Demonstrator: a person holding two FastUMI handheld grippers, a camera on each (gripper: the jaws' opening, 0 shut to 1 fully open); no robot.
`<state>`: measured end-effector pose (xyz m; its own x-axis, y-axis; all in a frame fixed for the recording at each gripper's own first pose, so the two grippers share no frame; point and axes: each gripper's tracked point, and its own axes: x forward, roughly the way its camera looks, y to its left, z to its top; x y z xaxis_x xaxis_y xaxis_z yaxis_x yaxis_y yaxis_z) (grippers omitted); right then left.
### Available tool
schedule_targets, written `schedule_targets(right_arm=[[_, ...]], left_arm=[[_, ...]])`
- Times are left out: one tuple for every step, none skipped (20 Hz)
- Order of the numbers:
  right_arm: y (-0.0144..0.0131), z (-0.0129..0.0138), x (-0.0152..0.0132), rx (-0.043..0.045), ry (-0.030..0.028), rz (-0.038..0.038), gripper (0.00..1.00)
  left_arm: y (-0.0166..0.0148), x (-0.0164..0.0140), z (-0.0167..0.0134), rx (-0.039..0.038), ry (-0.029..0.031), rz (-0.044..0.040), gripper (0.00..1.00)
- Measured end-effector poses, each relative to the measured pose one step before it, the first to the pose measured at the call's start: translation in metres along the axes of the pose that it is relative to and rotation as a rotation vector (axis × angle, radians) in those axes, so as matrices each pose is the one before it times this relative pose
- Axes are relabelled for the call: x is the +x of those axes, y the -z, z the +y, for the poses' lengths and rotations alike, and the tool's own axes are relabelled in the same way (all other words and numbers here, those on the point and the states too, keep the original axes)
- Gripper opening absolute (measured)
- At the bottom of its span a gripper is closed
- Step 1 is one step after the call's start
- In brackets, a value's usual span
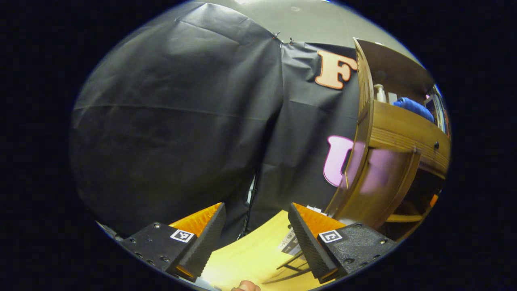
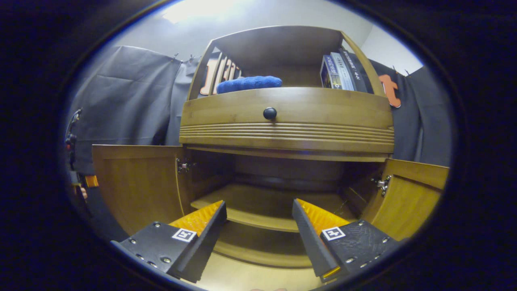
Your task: Open the right door of the double-door shoe cabinet with the right hand, and open the left door with the left hand.
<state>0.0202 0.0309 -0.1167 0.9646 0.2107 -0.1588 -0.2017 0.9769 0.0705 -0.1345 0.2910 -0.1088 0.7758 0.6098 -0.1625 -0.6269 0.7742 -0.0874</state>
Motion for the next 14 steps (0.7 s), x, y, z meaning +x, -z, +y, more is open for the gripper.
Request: schedule_targets(right_arm=[[0.00042, -0.0032, -0.00144, -0.00109, 0.00732, -0.00028, 0.97], [-0.00023, -0.00324, -0.00141, -0.00073, 0.0072, 0.00111, 0.97], [0.00025, -0.00337, -0.00161, 0.00034, 0.00788, 0.00034, 0.96], [-0.00104, -0.00312, -0.00162, 0.00124, 0.00708, -0.00131, 0.96], [-0.00098, -0.00189, -0.00162, 0.00081, 0.0067, -0.00204, 0.98], [-0.00171, -0.00267, -0.00067, -0.00037, 0.00603, -0.00111, 0.98], [-0.00203, -0.00139, -0.00202, -0.0005, 0.0052, -0.00186, 0.97], [-0.00267, -0.0008, -0.00067, 0.00032, 0.00385, -0.00176, 0.97], [-0.00271, -0.00104, -0.00077, 0.00043, 0.00444, -0.00031, 0.97], [-0.00404, -0.00135, -0.00123, -0.00169, 0.00672, -0.00215, 0.97], [-0.00515, -0.00042, -0.00224, -0.00291, 0.00519, -0.00709, 0.96], [-0.00662, -0.0005, -0.0016, -0.00381, 0.00411, -0.0111, 0.98], [-0.00732, -0.00073, -0.00181, -0.00464, 0.0046, -0.01141, 0.98], [-0.00667, -0.00105, -0.00317, -0.00501, 0.00496, -0.01026, 0.97]], left_arm=[[-0.01715, -0.00008, 0.00002, -0.00814, -0.00318, -0.02169, 0.92], [-0.01796, -0.00074, -0.00085, -0.00974, -0.00233, -0.016, 0.92], [-0.01688, 0.00005, -0.00323, -0.00958, 0.00318, -0.01749, 0.92], [-0.01758, -0.00153, -0.0058, -0.00573, 0.01004, -0.01601, 0.92], [-0.0173, -0.00156, -0.00686, -0.00244, 0.01469, -0.02967, 0.92], [-0.01771, -0.00229, -0.00974, 0.00019, 0.01688, -0.02776, 0.92], [-0.01333, -0.00352, -0.01012, 0.00244, 0.02164, -0.0203, 0.92], [-0.00956, -0.00316, -0.01186, 0.00671, 0.01772, -0.00495, 0.92], [-0.00356, -0.00239, -0.01481, 0.01055, 0.02908, 0.00574, 0.91], [-0.00342, -0.0033, -0.01945, 0.0017, 0.04688, -0.00126, 0.92], [-0.00434, -0.00318, -0.02146, -0.00378, 0.0519, -0.00159, 0.92], [-0.00252, -0.0008, -0.02018, -0.00542, 0.04947, -0.00421, 0.92], [-0.00172, 0.00142, -0.01927, -0.00375, 0.04703, -0.0068, 0.92], [0.0004, 0.00151, -0.01864, 0.00315, 0.04549, 0.00047, 0.92]])
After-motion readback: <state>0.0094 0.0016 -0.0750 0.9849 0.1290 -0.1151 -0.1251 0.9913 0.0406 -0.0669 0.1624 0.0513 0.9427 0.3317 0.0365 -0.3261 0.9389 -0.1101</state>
